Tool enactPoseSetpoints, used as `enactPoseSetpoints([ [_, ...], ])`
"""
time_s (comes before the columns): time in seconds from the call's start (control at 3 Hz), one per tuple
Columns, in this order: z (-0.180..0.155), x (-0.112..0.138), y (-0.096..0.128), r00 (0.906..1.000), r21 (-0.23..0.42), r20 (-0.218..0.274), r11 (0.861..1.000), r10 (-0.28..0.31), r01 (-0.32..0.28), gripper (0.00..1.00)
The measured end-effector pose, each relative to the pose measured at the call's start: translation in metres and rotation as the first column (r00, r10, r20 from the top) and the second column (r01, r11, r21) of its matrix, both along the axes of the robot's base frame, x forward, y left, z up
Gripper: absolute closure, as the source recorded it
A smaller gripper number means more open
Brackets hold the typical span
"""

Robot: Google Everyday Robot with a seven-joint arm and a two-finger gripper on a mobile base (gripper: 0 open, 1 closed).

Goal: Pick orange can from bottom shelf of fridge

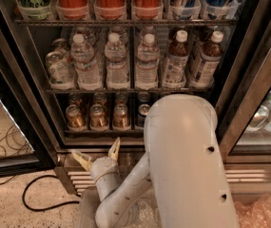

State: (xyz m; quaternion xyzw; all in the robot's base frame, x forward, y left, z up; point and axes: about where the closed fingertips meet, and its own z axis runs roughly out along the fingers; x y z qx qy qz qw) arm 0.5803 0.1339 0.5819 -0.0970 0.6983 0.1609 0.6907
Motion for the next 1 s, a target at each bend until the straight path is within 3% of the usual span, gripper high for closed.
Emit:
enactPoseSetpoints([
  [0.33, -0.007, 0.008, -0.009, 0.9992, -0.039, 0.012, 0.999, -0.037, 0.037, 0.00],
  [0.67, -0.007, 0.023, -0.007, 0.9983, -0.052, 0.046, 0.998, -0.036, 0.039, 0.00],
  [1.0, 0.003, 0.037, 0.010, 0.9954, -0.027, 0.094, 0.999, -0.019, 0.021, 0.00],
])
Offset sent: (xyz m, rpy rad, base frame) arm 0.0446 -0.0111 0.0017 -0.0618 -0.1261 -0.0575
